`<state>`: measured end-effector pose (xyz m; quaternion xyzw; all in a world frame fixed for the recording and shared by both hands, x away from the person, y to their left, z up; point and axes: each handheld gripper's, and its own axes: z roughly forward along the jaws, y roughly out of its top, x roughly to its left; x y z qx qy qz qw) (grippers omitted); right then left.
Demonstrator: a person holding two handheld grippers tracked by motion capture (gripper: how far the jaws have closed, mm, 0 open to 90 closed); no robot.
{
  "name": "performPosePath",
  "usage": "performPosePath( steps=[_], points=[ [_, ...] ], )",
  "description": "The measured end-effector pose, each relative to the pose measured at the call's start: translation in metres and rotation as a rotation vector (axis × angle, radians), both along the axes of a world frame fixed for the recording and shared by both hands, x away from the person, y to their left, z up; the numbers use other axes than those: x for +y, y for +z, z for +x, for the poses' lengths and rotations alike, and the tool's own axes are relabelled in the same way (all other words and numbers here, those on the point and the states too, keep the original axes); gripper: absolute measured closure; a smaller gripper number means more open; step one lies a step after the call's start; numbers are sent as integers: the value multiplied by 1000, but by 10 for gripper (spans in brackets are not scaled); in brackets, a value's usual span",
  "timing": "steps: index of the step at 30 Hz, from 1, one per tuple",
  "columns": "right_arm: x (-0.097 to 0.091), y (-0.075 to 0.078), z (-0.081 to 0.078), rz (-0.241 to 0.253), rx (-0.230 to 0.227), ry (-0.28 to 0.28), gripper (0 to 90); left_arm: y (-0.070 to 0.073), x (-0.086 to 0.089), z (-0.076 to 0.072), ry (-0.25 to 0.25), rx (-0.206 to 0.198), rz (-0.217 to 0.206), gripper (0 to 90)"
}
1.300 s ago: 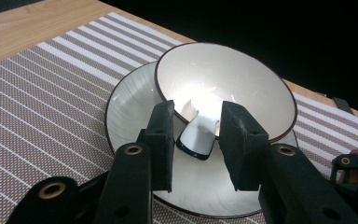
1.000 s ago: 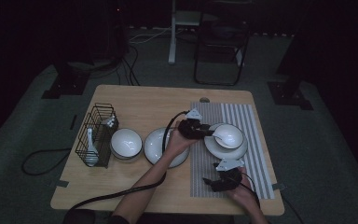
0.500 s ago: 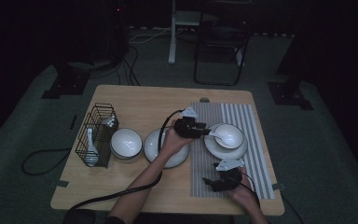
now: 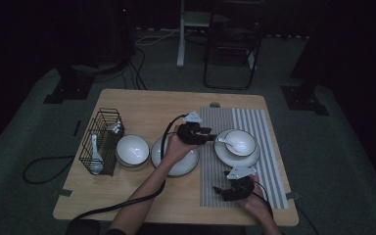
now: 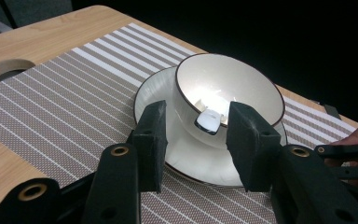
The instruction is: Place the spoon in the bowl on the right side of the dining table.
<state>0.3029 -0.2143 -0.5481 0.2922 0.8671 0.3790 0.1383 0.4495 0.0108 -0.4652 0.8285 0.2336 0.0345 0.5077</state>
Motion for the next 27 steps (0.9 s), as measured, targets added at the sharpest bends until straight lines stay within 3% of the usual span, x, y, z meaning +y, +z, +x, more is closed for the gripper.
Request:
performPosePath(
  steps=[27],
  points=[
    [0, 0, 0, 1, 3, -1, 230, 10, 36, -12, 44, -30, -9, 560]
  ],
)
